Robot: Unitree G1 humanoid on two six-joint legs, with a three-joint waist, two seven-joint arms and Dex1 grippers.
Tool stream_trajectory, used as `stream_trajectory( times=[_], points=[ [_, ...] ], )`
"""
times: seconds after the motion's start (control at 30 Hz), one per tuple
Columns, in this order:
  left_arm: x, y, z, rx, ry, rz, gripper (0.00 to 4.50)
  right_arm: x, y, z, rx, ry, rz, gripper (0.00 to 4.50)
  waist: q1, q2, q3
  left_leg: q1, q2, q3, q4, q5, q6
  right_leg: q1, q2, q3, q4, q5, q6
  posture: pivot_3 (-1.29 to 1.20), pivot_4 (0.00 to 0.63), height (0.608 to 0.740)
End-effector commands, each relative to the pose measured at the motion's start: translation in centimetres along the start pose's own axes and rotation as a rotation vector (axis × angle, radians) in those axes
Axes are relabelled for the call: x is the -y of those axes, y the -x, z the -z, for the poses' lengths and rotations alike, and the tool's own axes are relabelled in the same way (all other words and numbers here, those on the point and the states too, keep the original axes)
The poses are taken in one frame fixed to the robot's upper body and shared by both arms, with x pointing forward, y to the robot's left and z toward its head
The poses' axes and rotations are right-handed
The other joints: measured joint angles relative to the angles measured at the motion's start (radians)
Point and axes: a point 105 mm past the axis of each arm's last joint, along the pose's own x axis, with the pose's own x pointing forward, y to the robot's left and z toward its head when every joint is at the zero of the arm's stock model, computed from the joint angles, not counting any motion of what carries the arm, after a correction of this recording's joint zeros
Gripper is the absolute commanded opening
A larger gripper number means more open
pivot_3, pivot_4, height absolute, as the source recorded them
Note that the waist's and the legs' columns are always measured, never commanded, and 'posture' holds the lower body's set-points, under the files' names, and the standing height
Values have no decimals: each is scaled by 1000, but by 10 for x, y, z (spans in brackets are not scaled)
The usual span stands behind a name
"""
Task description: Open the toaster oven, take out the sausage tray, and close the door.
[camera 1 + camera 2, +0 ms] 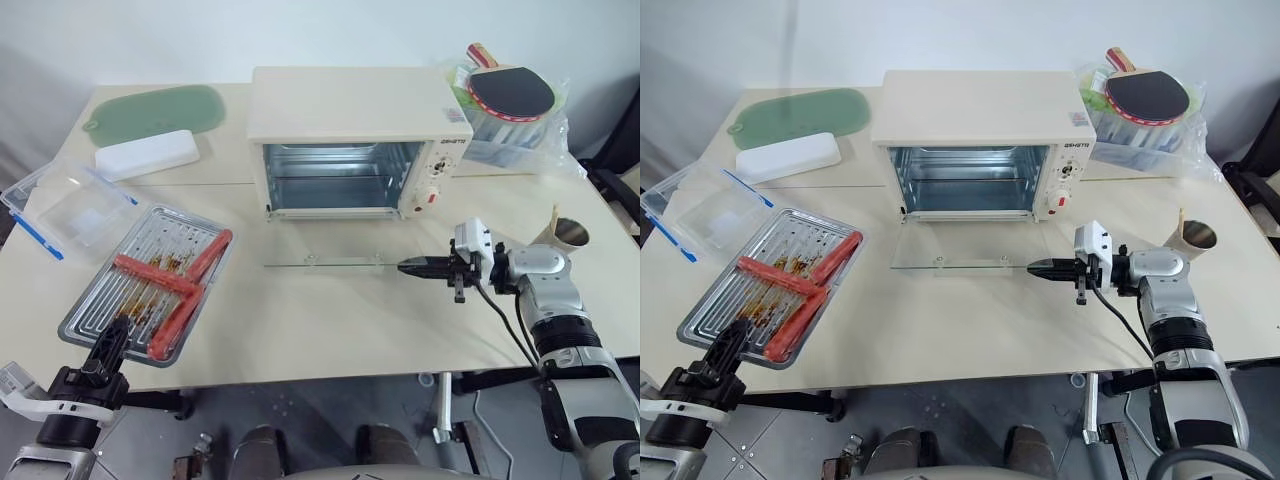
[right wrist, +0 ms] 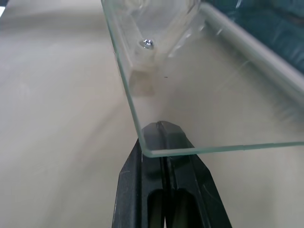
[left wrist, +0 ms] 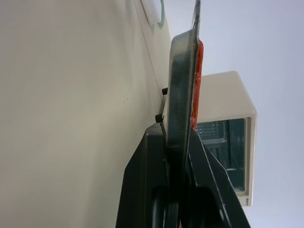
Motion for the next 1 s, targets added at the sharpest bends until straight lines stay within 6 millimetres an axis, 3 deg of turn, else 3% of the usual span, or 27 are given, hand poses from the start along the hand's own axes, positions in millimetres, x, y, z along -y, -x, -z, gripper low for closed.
stream_trajectory(
  times=[0.03,0.33,0.6,0.8,1.0],
  points=[
    [5,1,-1,0,18,38,0,17,7,-38,67,97,46,41,-1,0,0,0,0,0,0,0,0,0,0,0,0,0,0,0,150,740],
    [-2,0,2,-37,31,29,0,44,5,-82,129,170,95,41,-4,1,0,-1,0,0,0,0,-1,-1,1,0,0,0,0,0,150,740],
    [-7,1,11,-102,43,22,0,57,4,-88,111,189,130,41,-5,1,0,-1,0,0,-1,-1,-1,-1,1,0,-1,0,0,0,150,740],
    [-6,-2,23,-223,25,41,0,44,2,-95,114,152,46,41,-16,2,1,-1,1,0,-1,-1,-1,-2,1,0,0,0,0,0,150,740],
    [-6,-23,35,-491,-43,70,0,19,-4,-89,38,138,-26,41,-17,3,2,-2,1,-1,-1,-1,-1,-2,1,-1,1,0,-1,0,150,740]
  ],
)
